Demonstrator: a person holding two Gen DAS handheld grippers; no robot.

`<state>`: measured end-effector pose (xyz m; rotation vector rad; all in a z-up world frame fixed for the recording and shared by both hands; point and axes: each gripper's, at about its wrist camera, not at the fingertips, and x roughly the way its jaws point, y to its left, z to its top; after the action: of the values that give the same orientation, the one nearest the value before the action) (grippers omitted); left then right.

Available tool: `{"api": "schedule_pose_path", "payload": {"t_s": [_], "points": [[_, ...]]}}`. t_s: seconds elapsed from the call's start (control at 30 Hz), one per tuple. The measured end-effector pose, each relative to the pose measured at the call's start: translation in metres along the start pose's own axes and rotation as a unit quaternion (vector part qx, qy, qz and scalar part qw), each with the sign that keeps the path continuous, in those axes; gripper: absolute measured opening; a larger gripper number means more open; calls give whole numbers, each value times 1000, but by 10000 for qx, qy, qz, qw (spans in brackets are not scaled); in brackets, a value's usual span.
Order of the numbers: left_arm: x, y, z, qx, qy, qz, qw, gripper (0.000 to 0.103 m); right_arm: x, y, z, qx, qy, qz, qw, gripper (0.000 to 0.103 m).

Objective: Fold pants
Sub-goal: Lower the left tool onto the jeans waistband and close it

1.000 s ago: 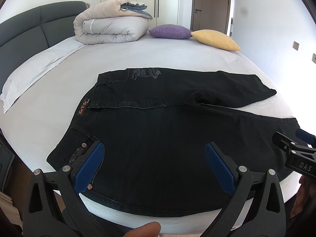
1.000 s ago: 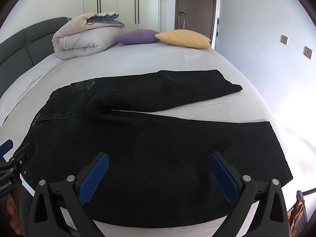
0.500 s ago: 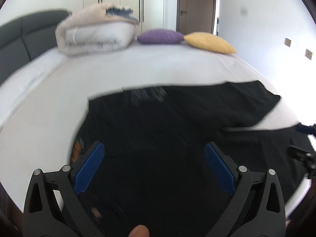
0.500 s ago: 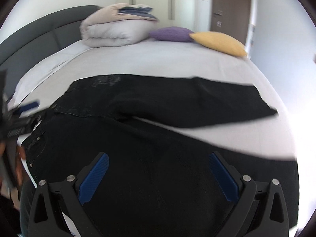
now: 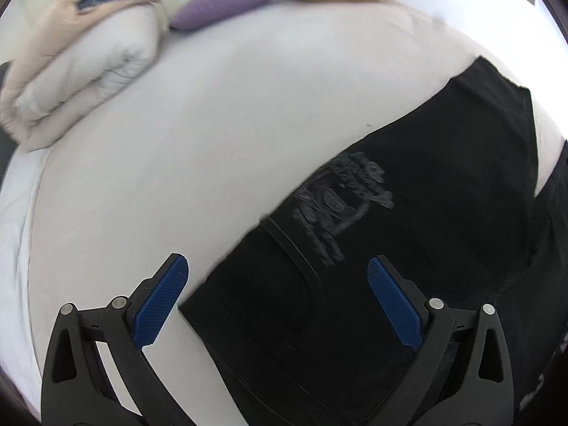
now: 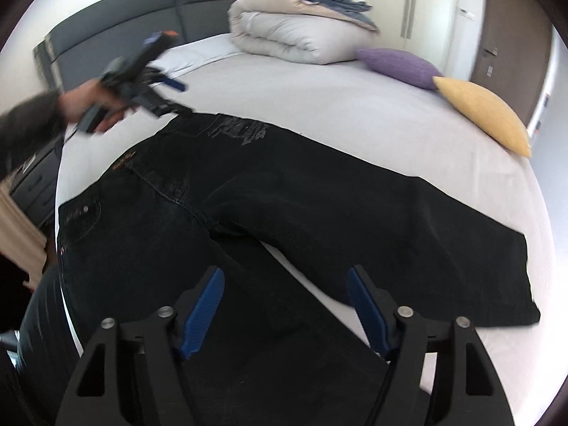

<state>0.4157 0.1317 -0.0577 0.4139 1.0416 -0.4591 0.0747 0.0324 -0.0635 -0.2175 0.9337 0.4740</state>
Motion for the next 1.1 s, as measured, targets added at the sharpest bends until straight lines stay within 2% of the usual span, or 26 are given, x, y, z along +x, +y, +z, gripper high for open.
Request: {"api": "schedule_pose_path", "payload": {"t_s": [0.07,0.13,0.2,0.3,0.37,0.43,0.47,0.5,0.53,0.6,0.67,0.8,1.0,1.1], "points": [[17,11,7,-19,91,-385,9992,103,8,-5,1,-22,53,95,9999,72],[29,13,11,26,164,-538,9984,103,14,-6,1,-80,120,203,9997,70],[49,21,15,-52,418,-822,9957,103,19,-6,1,-110,163,309,9993,70],[79,30,13,69,876,-901,9920,103,29,-8,3,-111,250,405,9988,70],[92,37,11,-9,964,-1011,9902,99,34,-7,4,-130,292,480,9983,67],[96,42,10,-62,882,-1055,9905,93,38,-7,5,-152,318,495,9981,67],[97,46,10,-121,829,-1052,9909,82,41,-7,6,-163,328,516,9980,67],[97,49,11,-189,791,-1050,9911,67,42,-6,6,-181,327,523,9979,67],[95,52,11,-269,750,-1070,9911,57,43,-6,8,-197,329,524,9979,67],[93,58,12,-411,749,-1147,9897,27,44,-5,10,-203,333,521,9979,67],[91,55,11,-356,788,-1110,9901,17,46,-3,16,-216,301,518,9980,66],[79,37,2,-141,604,-809,9948,8,47,-1,31,-310,169,476,9982,64],[22,23,-35,-128,-165,-615,9979,6,55,10,69,-711,-19,354,9968,64],[-6,13,-37,-109,-513,-575,9970,6,63,20,93,-1057,-151,246,9940,64]]}}
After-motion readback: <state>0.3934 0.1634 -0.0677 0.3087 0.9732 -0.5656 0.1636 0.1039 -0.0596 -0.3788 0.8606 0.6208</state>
